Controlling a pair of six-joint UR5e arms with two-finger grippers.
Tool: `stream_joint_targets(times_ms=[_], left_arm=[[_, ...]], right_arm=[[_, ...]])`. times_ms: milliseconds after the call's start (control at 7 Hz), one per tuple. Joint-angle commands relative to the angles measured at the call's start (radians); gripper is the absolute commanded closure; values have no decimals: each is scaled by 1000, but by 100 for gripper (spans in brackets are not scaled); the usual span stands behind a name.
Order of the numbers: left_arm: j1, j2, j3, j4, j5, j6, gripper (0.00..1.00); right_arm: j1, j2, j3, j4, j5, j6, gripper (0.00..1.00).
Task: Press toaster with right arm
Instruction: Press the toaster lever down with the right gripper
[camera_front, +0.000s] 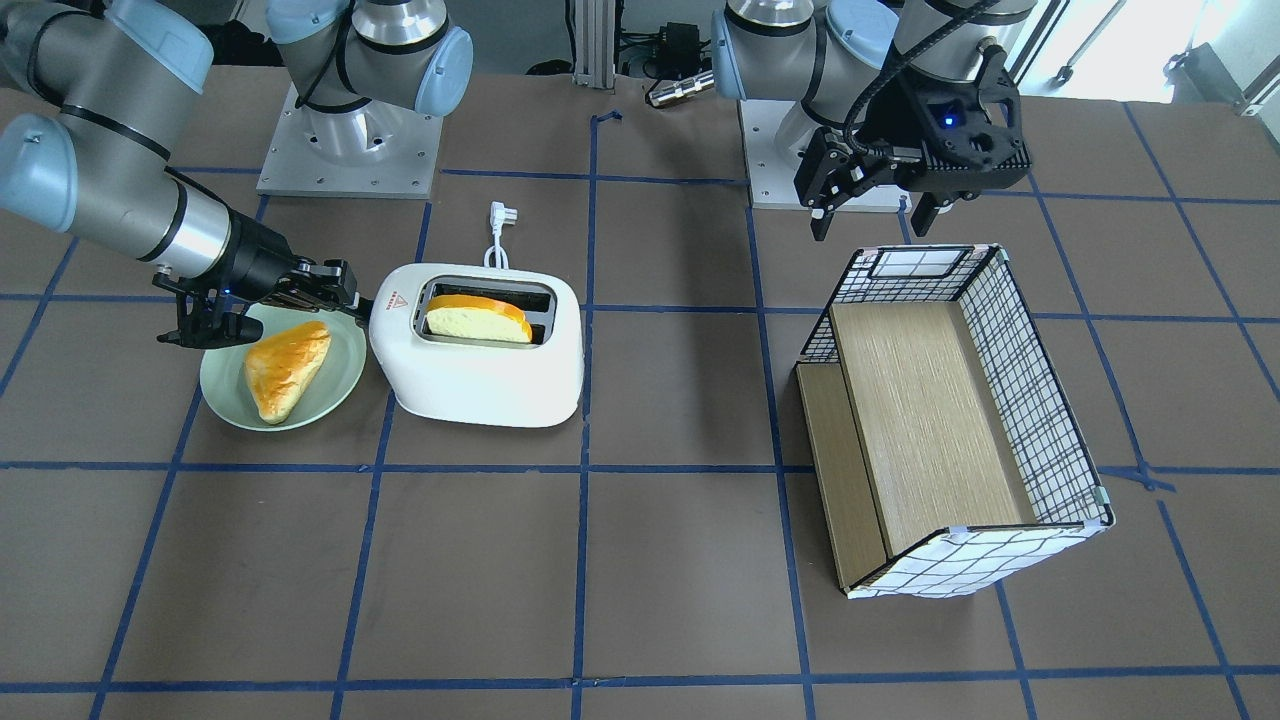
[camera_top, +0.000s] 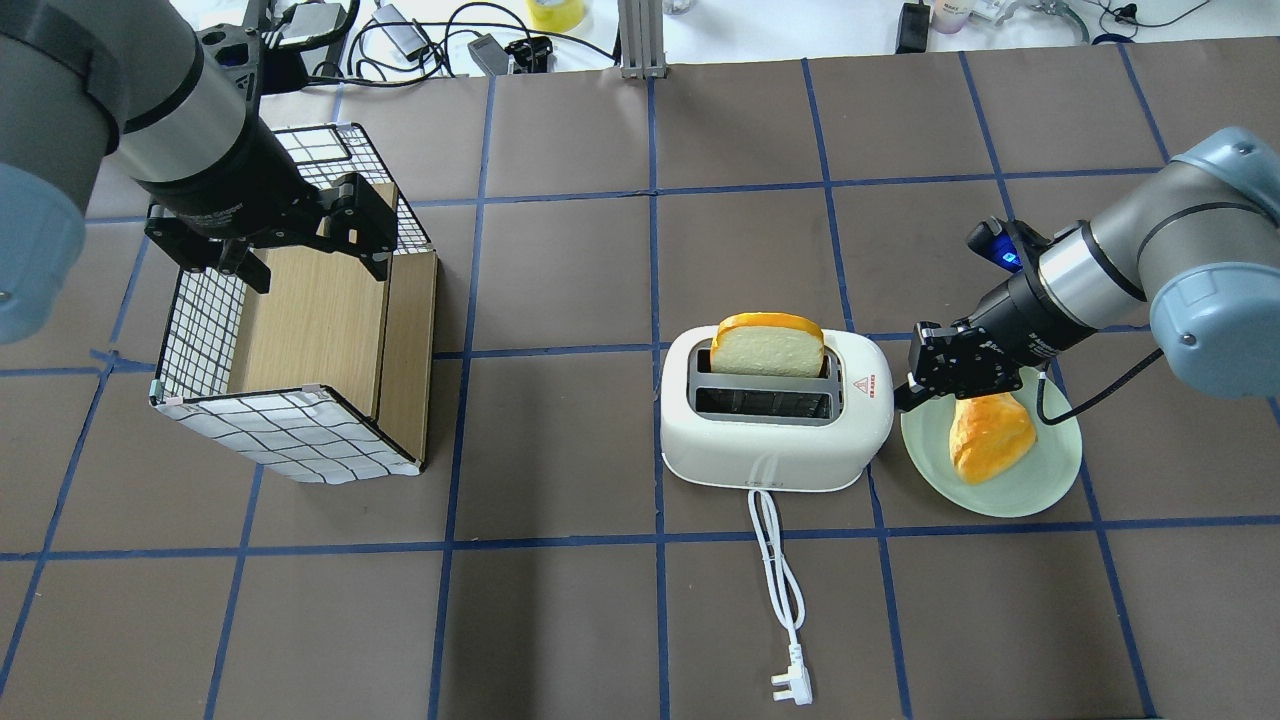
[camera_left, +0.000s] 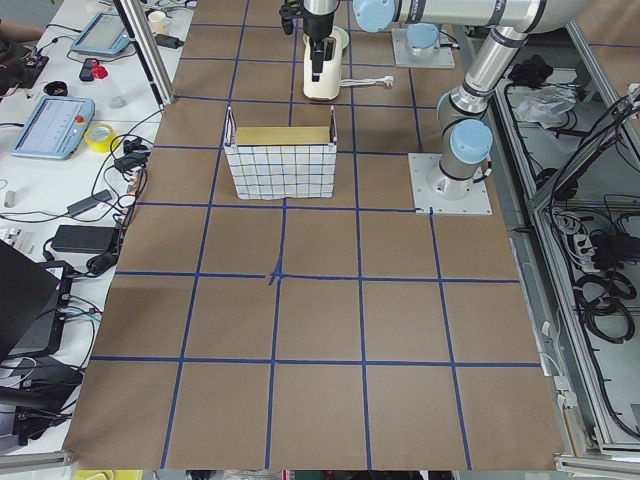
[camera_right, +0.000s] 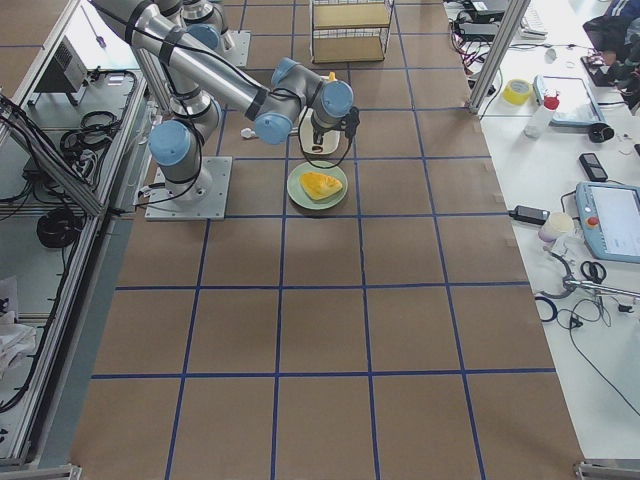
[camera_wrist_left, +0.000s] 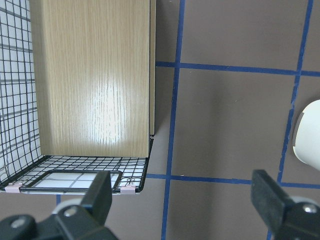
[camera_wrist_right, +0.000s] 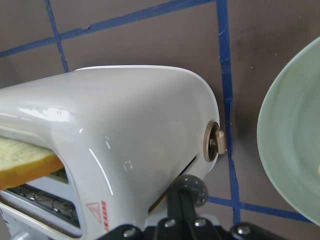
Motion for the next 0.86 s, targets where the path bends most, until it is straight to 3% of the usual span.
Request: stream_joint_targets(times_ms=[0, 714], left_arm=[[0, 0, 0, 0, 0, 0, 0], [0, 0, 0, 0, 2, 0, 0]], right_arm=[[0, 26, 4, -9, -6, 5, 100], [0, 73, 17, -9, -13, 19, 100]])
